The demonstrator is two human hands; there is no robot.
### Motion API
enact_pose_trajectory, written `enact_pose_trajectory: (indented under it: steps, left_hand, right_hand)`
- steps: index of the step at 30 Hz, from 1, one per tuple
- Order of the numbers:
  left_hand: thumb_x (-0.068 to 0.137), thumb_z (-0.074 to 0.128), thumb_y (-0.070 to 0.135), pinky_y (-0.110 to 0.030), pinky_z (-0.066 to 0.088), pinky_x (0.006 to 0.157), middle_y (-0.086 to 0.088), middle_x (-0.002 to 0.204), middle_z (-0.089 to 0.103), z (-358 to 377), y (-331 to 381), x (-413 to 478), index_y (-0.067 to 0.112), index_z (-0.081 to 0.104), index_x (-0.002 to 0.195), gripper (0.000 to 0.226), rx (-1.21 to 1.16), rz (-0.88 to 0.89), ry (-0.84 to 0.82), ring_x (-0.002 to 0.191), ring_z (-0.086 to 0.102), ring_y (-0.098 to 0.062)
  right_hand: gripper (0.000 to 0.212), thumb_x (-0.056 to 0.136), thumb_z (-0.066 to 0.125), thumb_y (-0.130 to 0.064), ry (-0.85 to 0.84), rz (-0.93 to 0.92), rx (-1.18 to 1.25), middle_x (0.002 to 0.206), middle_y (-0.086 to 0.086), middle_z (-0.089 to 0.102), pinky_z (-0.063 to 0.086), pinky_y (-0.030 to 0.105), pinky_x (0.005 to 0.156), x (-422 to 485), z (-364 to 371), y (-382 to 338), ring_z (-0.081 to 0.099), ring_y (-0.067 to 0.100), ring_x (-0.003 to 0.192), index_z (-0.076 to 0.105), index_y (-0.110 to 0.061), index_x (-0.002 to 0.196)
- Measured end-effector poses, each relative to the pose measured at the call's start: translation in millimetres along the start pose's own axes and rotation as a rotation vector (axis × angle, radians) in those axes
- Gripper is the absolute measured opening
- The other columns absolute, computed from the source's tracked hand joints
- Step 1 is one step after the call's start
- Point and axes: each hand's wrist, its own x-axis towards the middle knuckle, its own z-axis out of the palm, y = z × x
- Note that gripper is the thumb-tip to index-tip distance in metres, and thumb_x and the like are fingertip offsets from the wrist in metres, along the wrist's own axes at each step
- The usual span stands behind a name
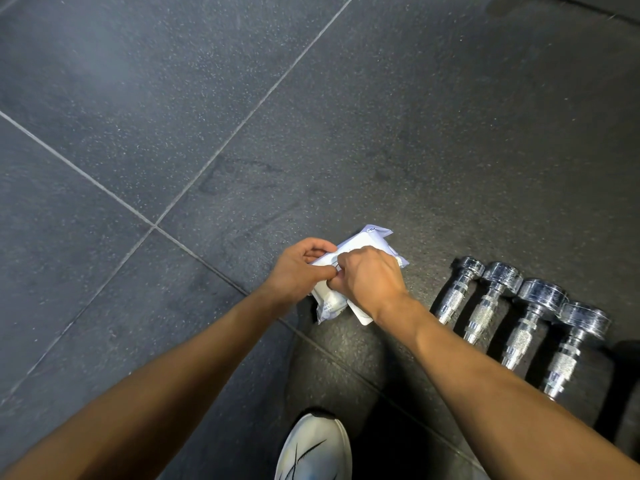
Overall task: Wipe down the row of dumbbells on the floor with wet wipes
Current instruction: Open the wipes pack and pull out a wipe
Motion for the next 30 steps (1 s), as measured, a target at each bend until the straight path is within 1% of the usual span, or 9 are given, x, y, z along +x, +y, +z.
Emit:
enact_pose_trajectory:
  steps: [3,7,13,16,18,20,22,25,30]
  left_hand:
    - [0.079,0.075,-0.006,-0.023,0.057,0.075,-0.002,0.096,0.071,0.1,0.6,0.4,0.019,0.073,0.105,0.036,0.008,0.001,-0.004,0.080,0.066,-0.006]
    - [0.077,0.076,-0.003,-0.031,0.057,0.078,-0.001,0.095,0.072,-0.4,1.3,1.3,0.022,0.073,0.101,0.035,0.011,-0.013,-0.011,0.083,0.067,-0.009]
    - [0.078,0.080,0.006,-0.038,0.057,0.082,-0.004,0.100,0.074,-3.2,1.3,8.0,0.026,0.073,0.100,0.030,-0.007,-0.057,-0.039,0.086,0.070,-0.012]
    - [0.081,0.080,0.004,-0.035,0.055,0.082,-0.004,0.097,0.073,0.4,-1.4,7.8,0.022,0.072,0.102,0.028,-0.006,-0.036,-0.015,0.087,0.068,-0.014]
    - [0.084,0.078,0.006,-0.030,0.055,0.079,0.001,0.093,0.072,2.5,-3.3,6.0,0.023,0.072,0.101,0.025,0.005,-0.001,-0.005,0.085,0.068,-0.013]
    - [0.086,0.077,0.008,-0.029,0.057,0.080,0.001,0.095,0.073,1.9,-4.3,3.0,0.024,0.072,0.101,0.022,0.008,0.025,-0.007,0.089,0.069,-0.013]
    - [0.086,0.075,0.004,-0.027,0.057,0.082,-0.001,0.100,0.073,-0.6,-3.9,1.5,0.021,0.072,0.105,0.025,0.025,0.044,-0.019,0.093,0.069,-0.013]
    - [0.083,0.076,0.000,-0.020,0.056,0.076,0.000,0.097,0.071,-3.1,-0.5,2.9,0.016,0.071,0.106,0.029,0.084,0.086,-0.029,0.085,0.064,-0.009]
    - [0.081,0.079,0.002,-0.016,0.052,0.071,0.004,0.093,0.068,-5.1,-1.2,6.3,0.026,0.072,0.098,0.030,0.139,0.128,-0.024,0.079,0.060,-0.002]
  right_hand:
    - [0.026,0.090,0.056,-0.034,0.026,0.004,0.042,0.096,0.005,0.072,0.034,0.029,0.068,-3.0,3.7,4.0,0.063,0.025,0.099,0.069,-0.014,0.097]
    - [0.025,0.090,0.055,-0.032,0.036,0.020,0.078,0.093,0.007,0.072,0.035,0.029,0.065,-5.2,4.4,3.5,0.066,0.027,0.093,0.069,-0.012,0.096]
    - [0.032,0.095,0.049,-0.038,0.002,-0.014,-0.043,0.106,0.008,0.069,0.034,0.031,0.070,-5.8,-0.9,4.9,0.064,0.029,0.101,0.060,-0.014,0.114]
    - [0.029,0.099,0.046,-0.030,-0.035,0.015,-0.114,0.114,0.011,0.066,0.035,0.034,0.072,-4.0,-0.9,1.4,0.064,0.032,0.108,0.054,-0.011,0.119]
    - [0.028,0.101,0.044,-0.025,-0.062,-0.015,-0.204,0.119,0.011,0.065,0.035,0.035,0.072,-1.7,-0.3,-1.8,0.064,0.031,0.111,0.053,-0.010,0.122]
    - [0.027,0.102,0.046,-0.023,-0.079,-0.054,-0.261,0.121,0.007,0.066,0.035,0.033,0.073,1.3,-2.4,-5.9,0.065,0.027,0.113,0.056,-0.012,0.124]
    - [0.024,0.100,0.048,-0.023,-0.075,-0.068,-0.250,0.119,0.004,0.068,0.036,0.031,0.074,4.1,-2.1,-7.4,0.065,0.025,0.112,0.060,-0.015,0.120]
    - [0.022,0.097,0.048,-0.026,-0.039,-0.076,-0.201,0.111,0.005,0.071,0.033,0.030,0.072,6.6,-0.6,-5.5,0.065,0.025,0.106,0.065,-0.017,0.109]
    - [0.025,0.095,0.050,-0.032,0.078,-0.169,-0.089,0.097,0.009,0.073,0.031,0.031,0.065,3.8,7.7,7.1,0.068,0.031,0.092,0.068,-0.013,0.098]
